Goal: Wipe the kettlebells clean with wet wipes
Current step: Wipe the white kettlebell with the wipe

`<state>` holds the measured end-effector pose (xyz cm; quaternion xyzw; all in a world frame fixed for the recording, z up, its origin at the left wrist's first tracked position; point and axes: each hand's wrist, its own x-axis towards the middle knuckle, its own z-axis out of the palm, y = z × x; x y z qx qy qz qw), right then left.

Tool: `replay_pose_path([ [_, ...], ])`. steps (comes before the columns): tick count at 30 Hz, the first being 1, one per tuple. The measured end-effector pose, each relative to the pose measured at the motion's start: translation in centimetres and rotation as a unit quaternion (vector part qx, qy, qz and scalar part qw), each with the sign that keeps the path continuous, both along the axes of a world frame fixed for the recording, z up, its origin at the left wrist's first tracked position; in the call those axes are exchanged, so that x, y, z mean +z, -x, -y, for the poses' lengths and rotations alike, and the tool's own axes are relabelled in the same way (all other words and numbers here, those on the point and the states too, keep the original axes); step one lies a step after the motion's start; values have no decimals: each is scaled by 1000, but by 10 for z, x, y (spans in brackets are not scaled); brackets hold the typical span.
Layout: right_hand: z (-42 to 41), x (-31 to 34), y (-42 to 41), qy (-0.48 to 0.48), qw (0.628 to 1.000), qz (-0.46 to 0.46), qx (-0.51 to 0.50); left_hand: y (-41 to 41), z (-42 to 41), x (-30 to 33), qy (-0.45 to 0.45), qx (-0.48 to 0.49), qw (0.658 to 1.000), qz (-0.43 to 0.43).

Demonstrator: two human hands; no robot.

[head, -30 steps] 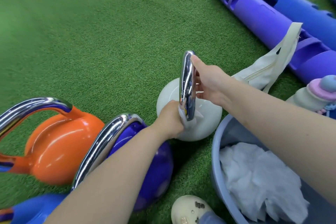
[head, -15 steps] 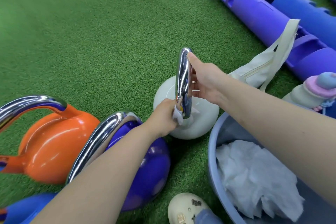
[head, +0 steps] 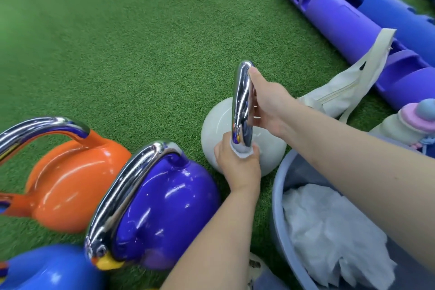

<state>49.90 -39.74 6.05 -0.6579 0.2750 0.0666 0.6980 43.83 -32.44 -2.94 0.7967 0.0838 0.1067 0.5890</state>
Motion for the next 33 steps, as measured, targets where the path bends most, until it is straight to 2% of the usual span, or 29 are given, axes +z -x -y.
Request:
replay_pose_path([
  [4,2,-3,-1,-14,1000,-2,2,-15,-20,10,-80,-160,982,-64],
  [7,4,-5,-2,-18,1000,-5,13,-24,-33,25,-17,-267,953,-145],
  [9,8,-6,-3,-12,1000,-8,27,-28,-36,38,24,-325,931,-164],
  [16,23,0,-5,10,997,-16,69,-50,-31,74,64,-356,909,-206],
  [19,25,2,-4,15,996,-28,78,-65,-23,93,70,-373,885,-272],
  [21,25,3,-3,8,997,-32,72,-73,-18,102,105,-358,868,-327],
  [23,25,4,-1,5,997,-31,67,-73,-15,102,134,-315,884,-319],
  [28,26,6,4,-14,995,-30,93,-48,-11,88,117,-235,940,-217],
  [31,27,8,6,1,995,-35,96,-34,-13,74,60,-209,959,-183],
  [33,27,9,7,7,995,-34,98,-20,-16,61,64,-208,966,-141],
])
